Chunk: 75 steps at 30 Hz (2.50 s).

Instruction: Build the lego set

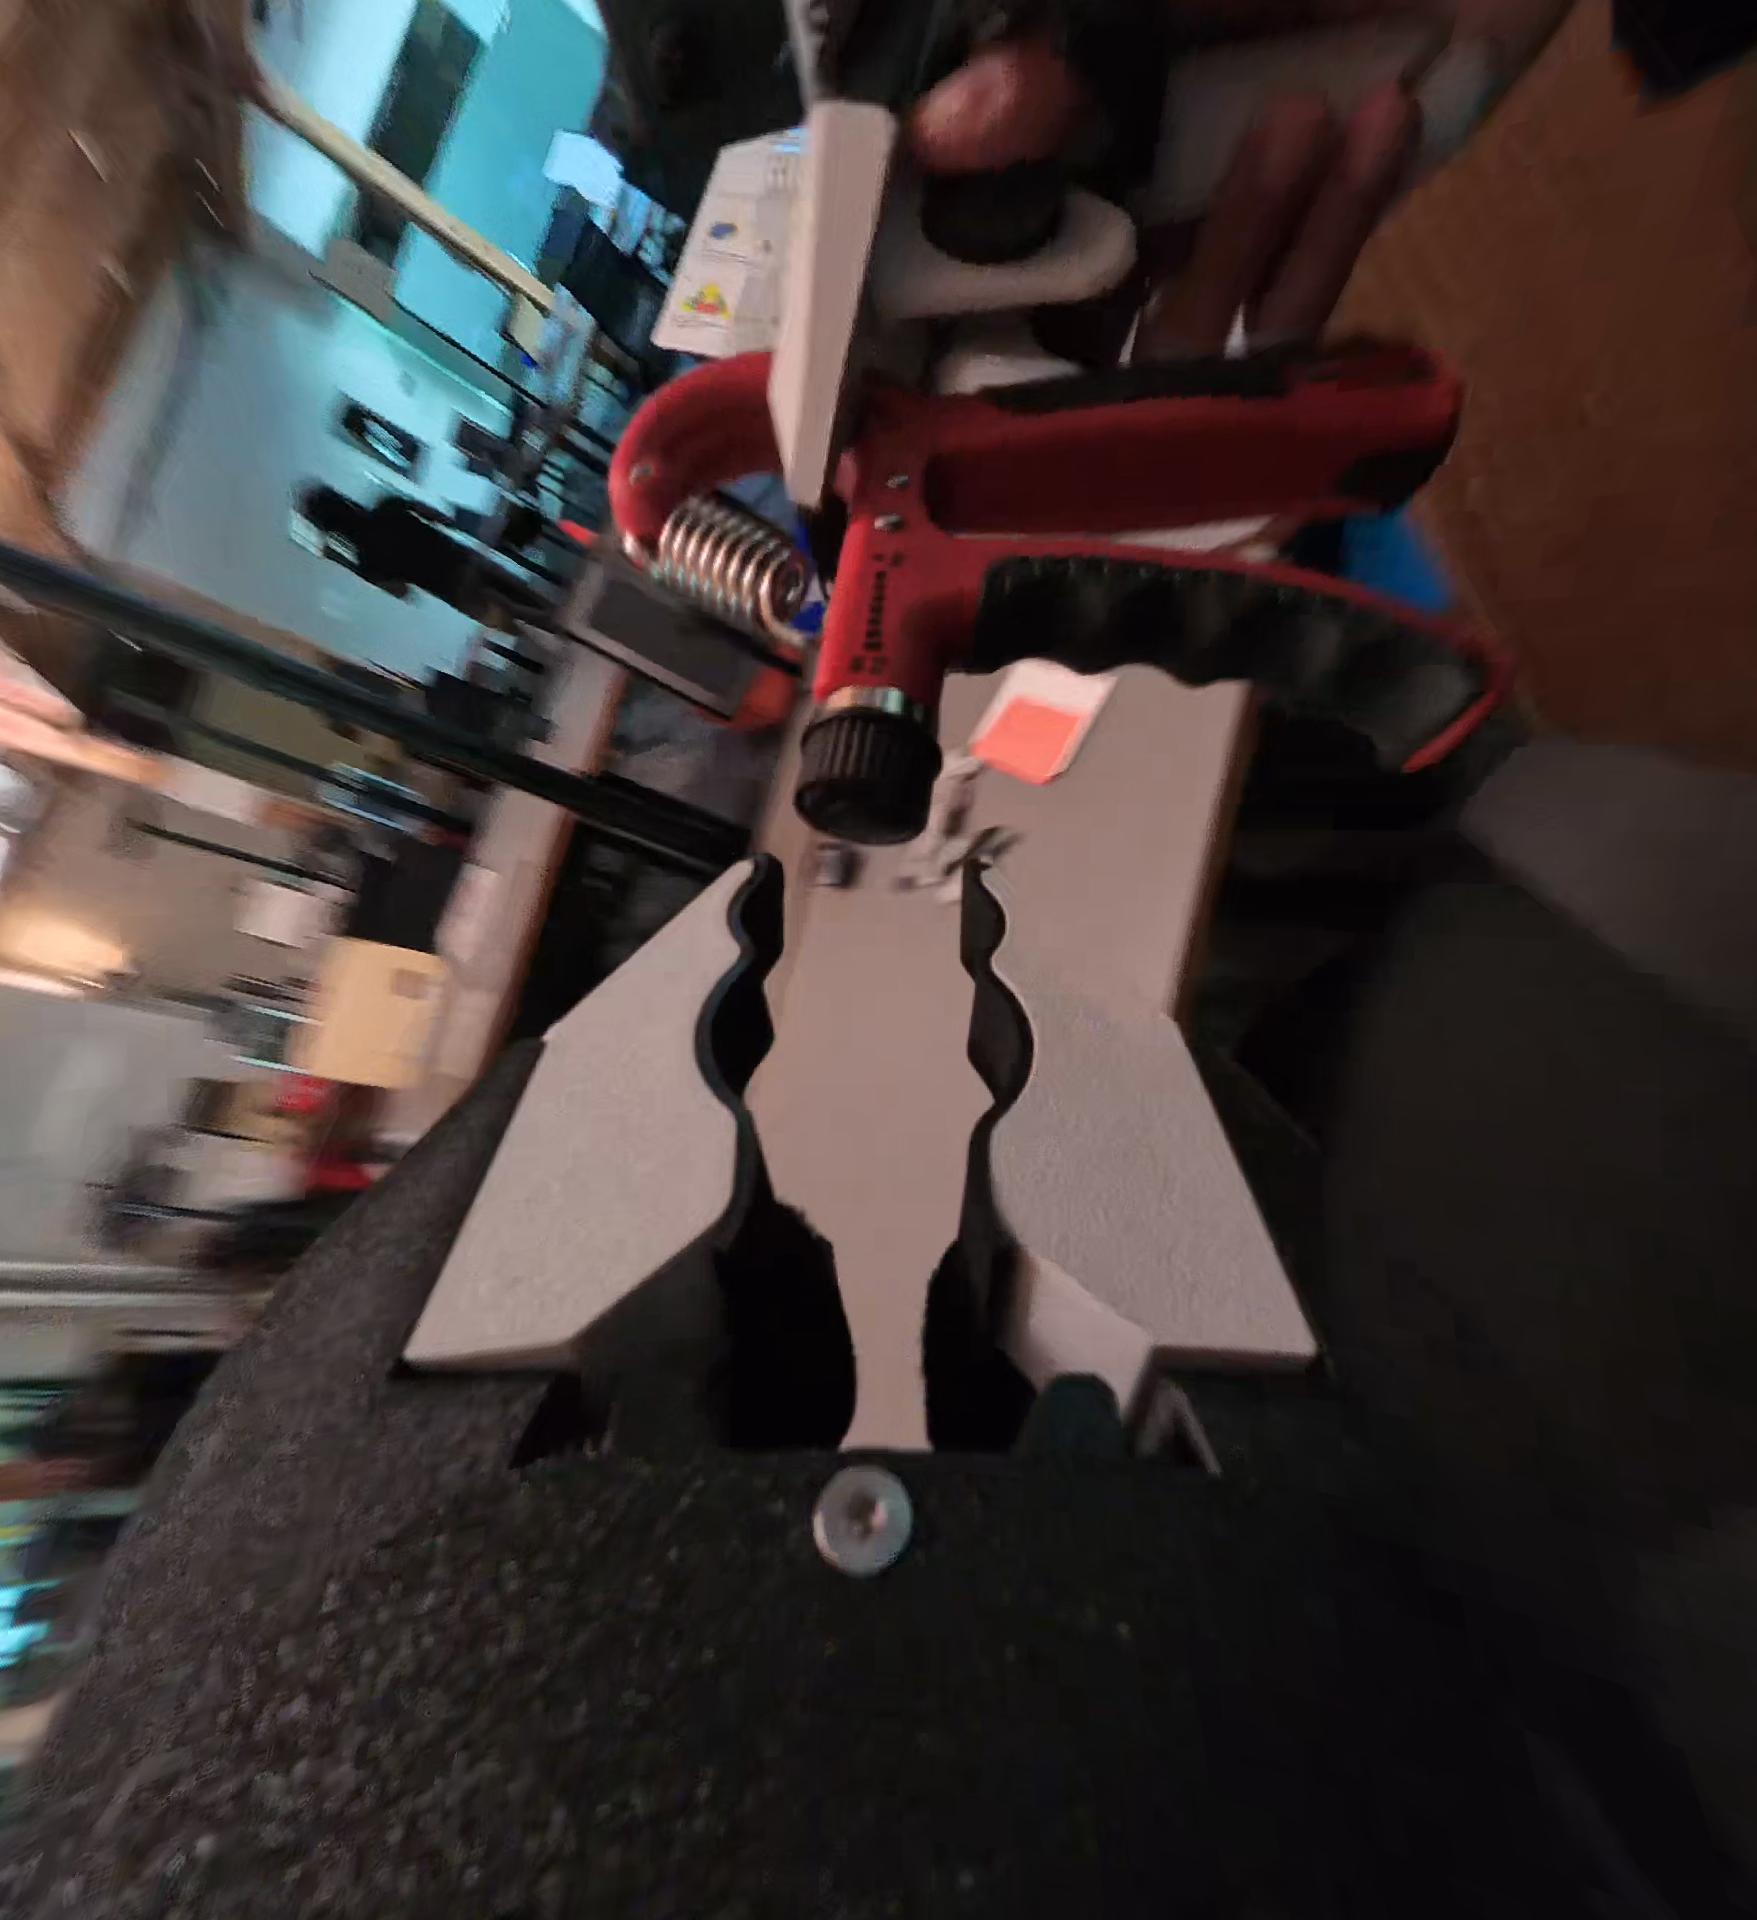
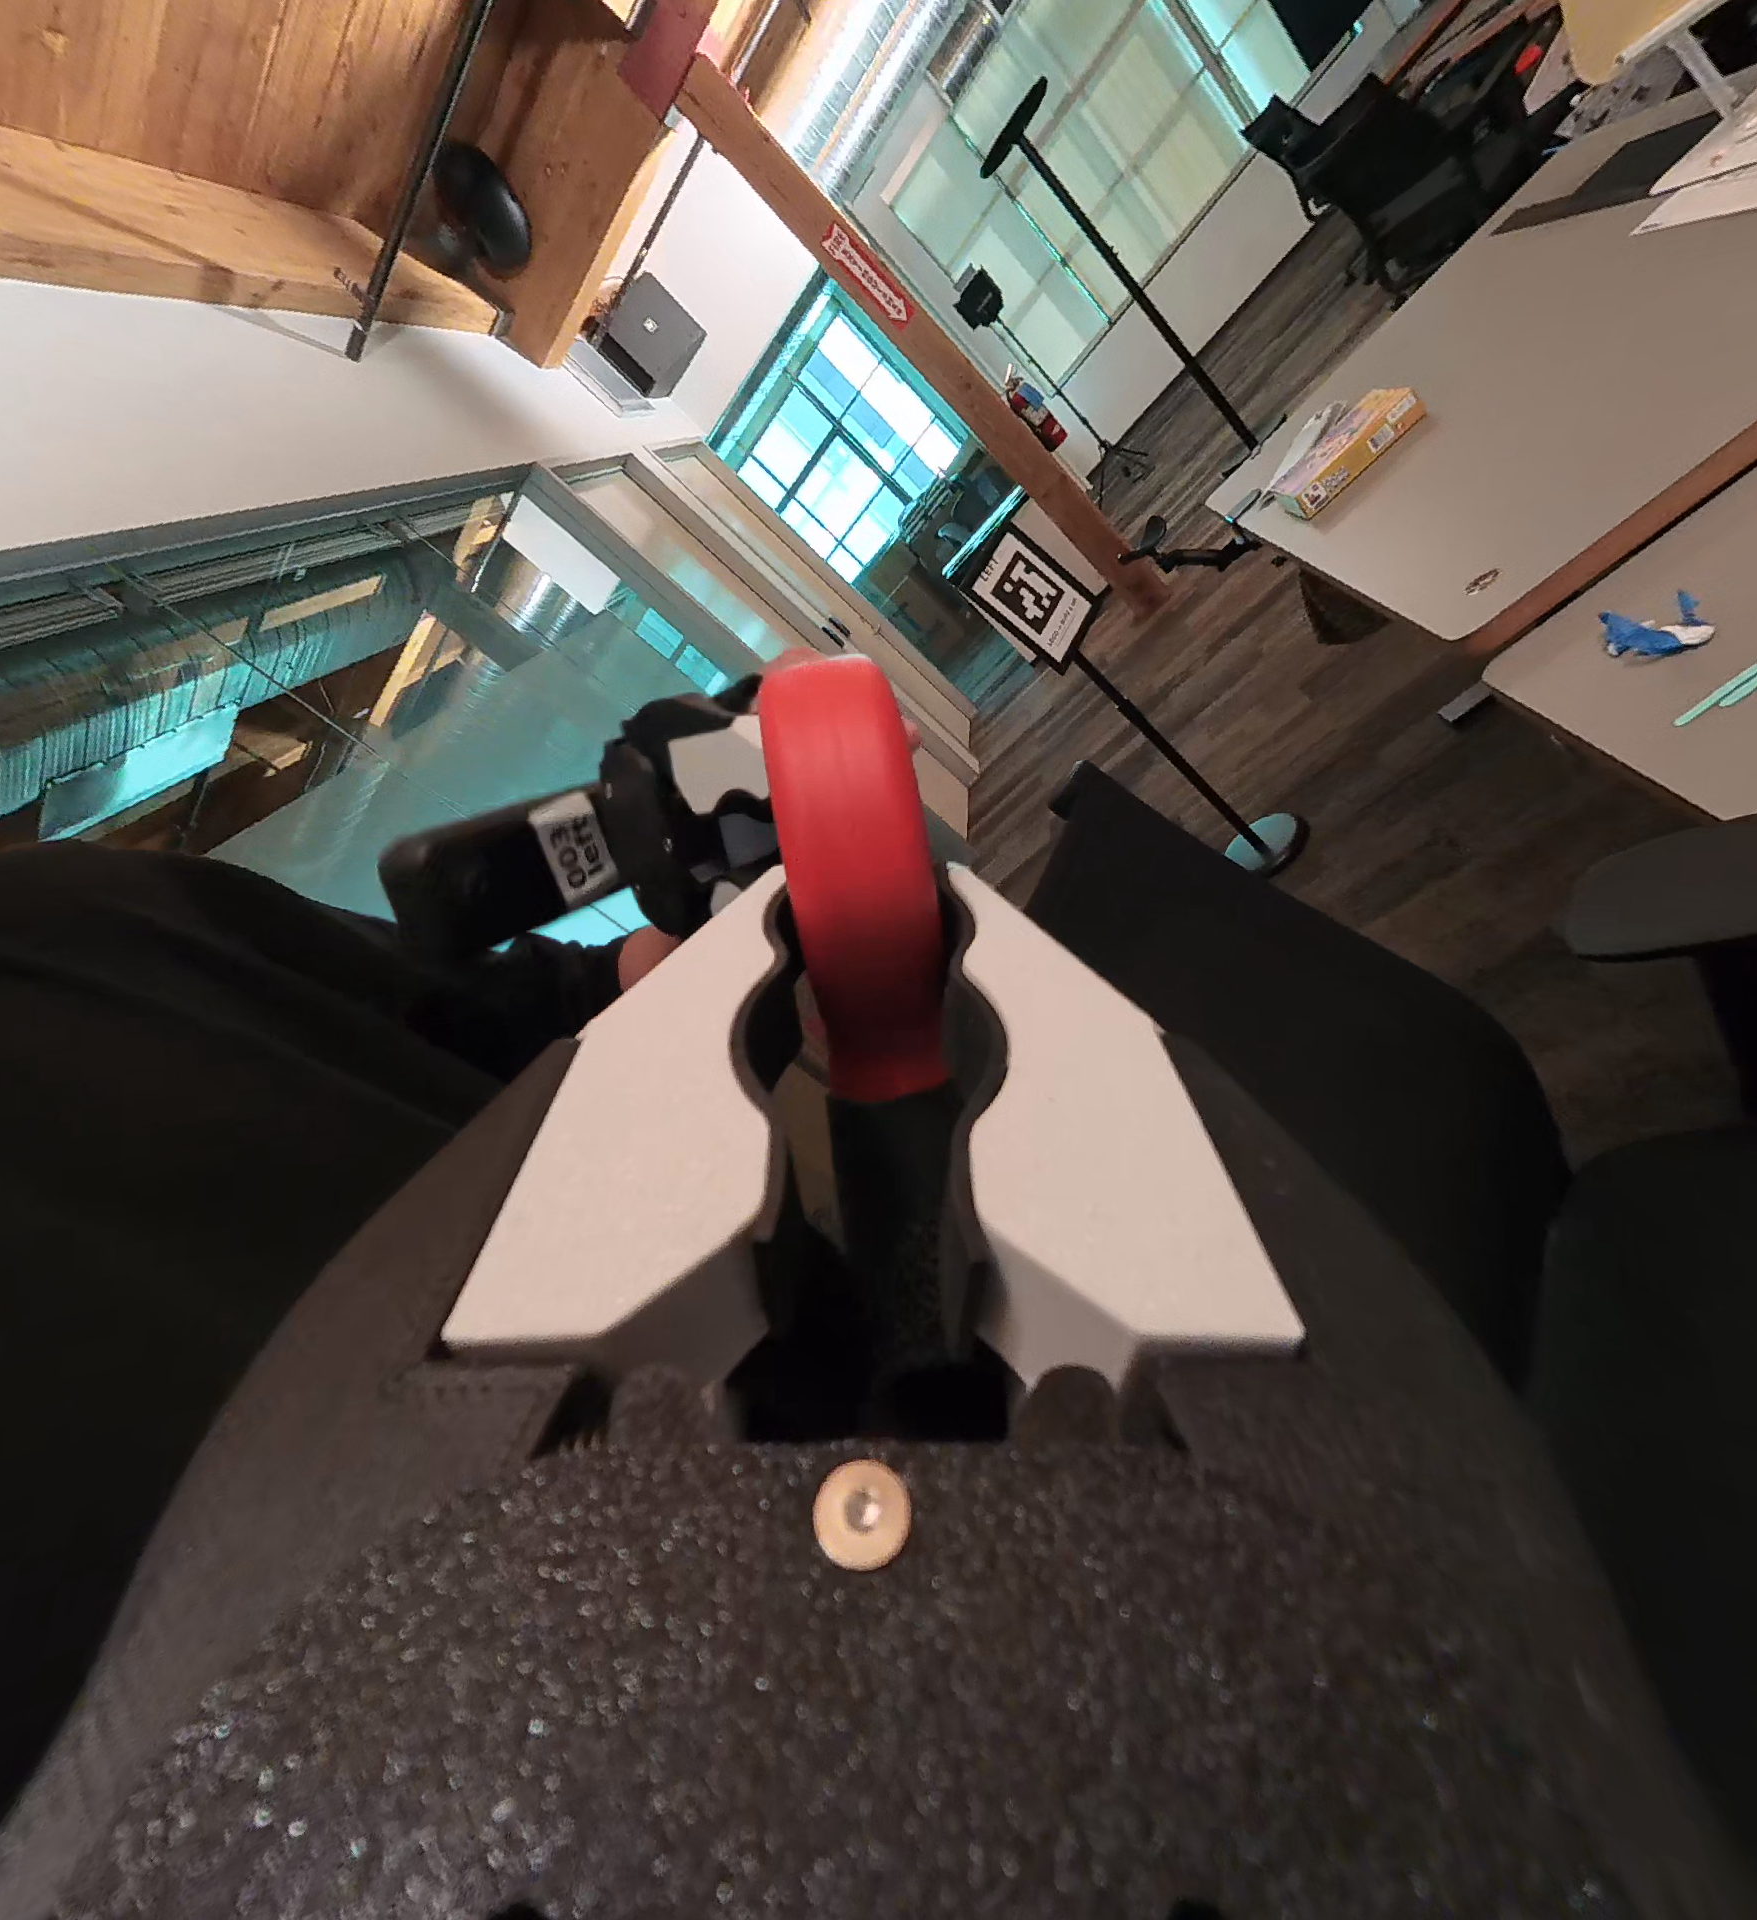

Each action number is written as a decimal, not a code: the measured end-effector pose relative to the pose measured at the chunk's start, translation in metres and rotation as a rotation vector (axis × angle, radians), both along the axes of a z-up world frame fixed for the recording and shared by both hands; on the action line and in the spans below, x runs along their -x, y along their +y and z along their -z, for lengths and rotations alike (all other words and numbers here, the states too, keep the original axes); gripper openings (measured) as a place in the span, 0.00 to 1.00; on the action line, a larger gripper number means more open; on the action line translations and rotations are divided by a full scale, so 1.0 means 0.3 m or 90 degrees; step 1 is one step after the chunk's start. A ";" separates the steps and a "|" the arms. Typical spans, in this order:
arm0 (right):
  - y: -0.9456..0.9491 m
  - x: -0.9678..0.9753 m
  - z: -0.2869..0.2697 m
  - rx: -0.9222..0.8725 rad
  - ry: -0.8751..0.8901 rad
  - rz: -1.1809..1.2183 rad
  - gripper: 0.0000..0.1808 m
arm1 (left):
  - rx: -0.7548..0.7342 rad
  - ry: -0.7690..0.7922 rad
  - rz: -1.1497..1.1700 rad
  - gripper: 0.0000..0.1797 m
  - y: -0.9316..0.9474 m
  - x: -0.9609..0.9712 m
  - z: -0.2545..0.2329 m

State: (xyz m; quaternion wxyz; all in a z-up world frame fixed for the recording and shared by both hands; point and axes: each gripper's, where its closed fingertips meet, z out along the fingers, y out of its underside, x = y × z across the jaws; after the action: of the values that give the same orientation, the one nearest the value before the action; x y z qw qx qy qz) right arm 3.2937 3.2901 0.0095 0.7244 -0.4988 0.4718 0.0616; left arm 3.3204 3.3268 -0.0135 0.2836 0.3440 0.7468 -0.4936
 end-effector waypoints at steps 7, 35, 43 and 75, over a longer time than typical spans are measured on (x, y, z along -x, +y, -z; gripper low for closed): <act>0.020 0.015 -0.002 0.010 -0.013 -0.006 0.12 | -0.116 0.897 0.094 0.25 0.028 0.101 -0.091; 0.047 0.048 0.000 -0.003 -0.002 -0.017 0.12 | -0.074 0.840 0.082 0.12 0.018 0.121 -0.066; 0.052 0.052 0.026 -0.004 0.035 -0.020 0.12 | 0.031 0.004 0.074 0.12 0.029 0.102 -0.013; 0.130 0.258 -0.045 -0.200 -0.189 -0.157 0.49 | -0.151 1.158 0.306 0.12 0.001 0.382 -0.010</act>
State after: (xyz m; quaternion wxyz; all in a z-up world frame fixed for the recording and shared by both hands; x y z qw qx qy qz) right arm 3.2163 3.3290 0.0231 0.8413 -0.4378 0.2805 0.1481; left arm 3.2056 3.3272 -0.0106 -0.5534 -0.0015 0.6356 -0.5383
